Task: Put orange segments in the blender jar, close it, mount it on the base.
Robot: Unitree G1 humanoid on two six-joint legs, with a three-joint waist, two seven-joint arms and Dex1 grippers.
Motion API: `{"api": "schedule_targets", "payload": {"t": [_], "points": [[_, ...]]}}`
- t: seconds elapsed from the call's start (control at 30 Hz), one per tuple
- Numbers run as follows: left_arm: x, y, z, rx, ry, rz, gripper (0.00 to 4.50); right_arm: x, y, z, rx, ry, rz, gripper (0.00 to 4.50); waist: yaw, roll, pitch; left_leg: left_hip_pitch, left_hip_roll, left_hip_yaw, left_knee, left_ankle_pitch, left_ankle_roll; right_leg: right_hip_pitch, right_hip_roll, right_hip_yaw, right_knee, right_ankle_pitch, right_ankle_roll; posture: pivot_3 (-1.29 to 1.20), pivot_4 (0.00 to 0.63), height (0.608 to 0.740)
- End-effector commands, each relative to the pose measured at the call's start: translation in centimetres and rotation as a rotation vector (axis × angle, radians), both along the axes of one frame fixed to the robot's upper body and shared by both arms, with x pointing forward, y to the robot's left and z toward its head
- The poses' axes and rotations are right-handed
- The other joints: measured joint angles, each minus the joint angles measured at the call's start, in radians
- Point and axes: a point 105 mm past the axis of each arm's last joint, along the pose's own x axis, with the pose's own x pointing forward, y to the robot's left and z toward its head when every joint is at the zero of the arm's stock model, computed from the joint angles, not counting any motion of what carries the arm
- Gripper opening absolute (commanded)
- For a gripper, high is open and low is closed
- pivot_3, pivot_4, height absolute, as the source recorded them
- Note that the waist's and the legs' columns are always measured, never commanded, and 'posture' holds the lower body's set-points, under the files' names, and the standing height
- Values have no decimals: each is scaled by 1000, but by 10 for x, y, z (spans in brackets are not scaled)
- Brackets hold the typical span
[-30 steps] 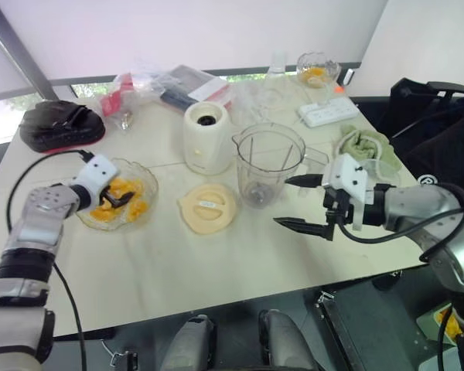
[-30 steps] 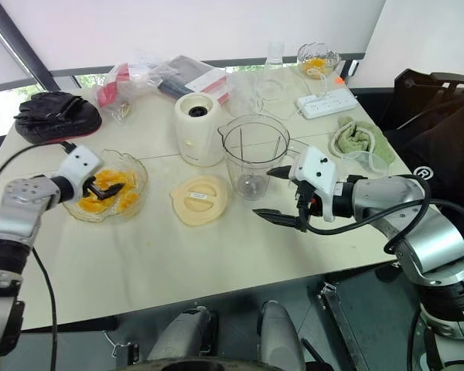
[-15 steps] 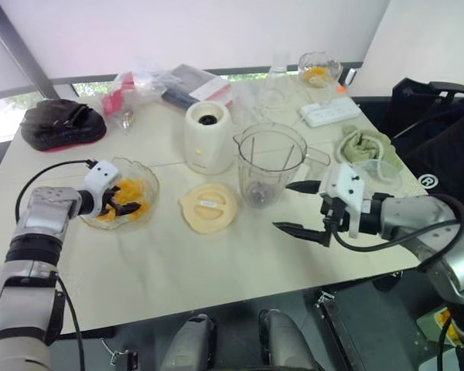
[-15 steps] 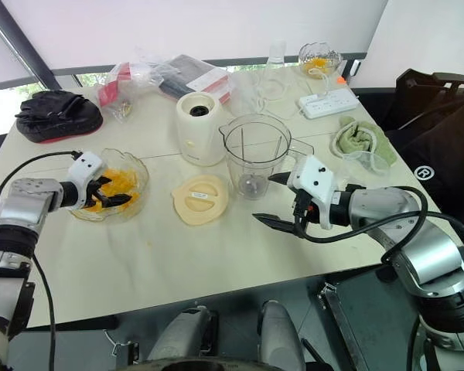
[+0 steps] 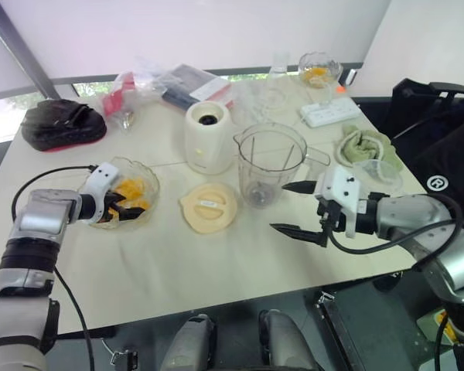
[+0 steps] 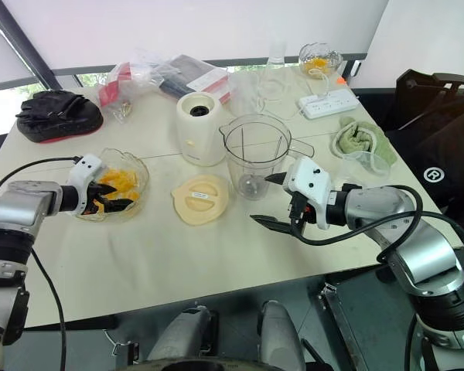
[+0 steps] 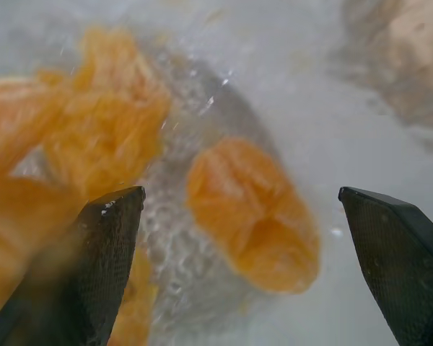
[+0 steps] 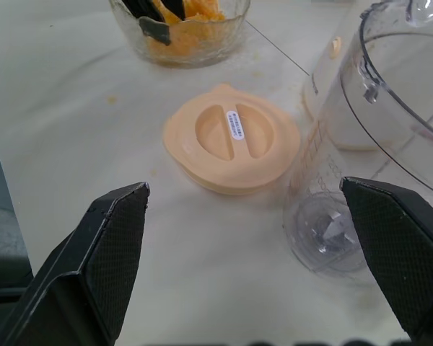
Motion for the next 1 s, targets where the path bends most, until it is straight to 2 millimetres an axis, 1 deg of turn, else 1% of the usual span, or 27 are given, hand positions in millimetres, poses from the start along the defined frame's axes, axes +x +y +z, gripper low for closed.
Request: {"api": "schedule_targets", "payload": {"t": [0.03,0.27,0.47,0.57,0.6,0.67,0.7,1.0], "points": [[4,3,-4,14,-10,38,4500,0,1,10,2,-56,7,4445,1,0,0,0,0,0,0,0,0,0,0,0,0,0,0,0,150,740],[15,-5,-18,-62,26,111,4500,1,0,12,0,-64,0,4445,0,0,0,0,0,0,0,0,0,0,0,0,0,0,0,0,150,740],[14,-8,-31,-84,65,151,4500,1,-1,13,-3,-74,-10,4445,0,0,-1,3,0,0,0,0,0,3,0,0,1,0,0,0,150,740],[11,-7,-34,-82,79,153,3628,3,-1,13,-4,-79,-16,4500,0,0,-1,4,0,0,0,0,0,4,0,0,1,0,0,0,150,740],[10,-7,-34,-81,82,153,3206,4,-1,14,-4,-82,-16,4500,0,0,-1,5,0,0,0,0,0,4,0,0,1,0,0,0,150,740],[9,-4,-30,-82,83,155,2108,4,0,15,-3,-84,-15,4500,0,0,-1,5,0,0,0,0,0,4,0,0,1,0,0,0,150,740],[9,-2,-29,-80,82,155,1632,5,0,15,-2,-85,-14,4500,0,0,-1,5,0,0,0,0,0,4,0,0,1,0,0,0,150,740],[9,-1,-20,-73,50,138,1632,10,3,15,-7,-94,4,4500,-2,0,-1,4,0,0,0,0,0,4,0,0,1,0,0,0,150,740]]}}
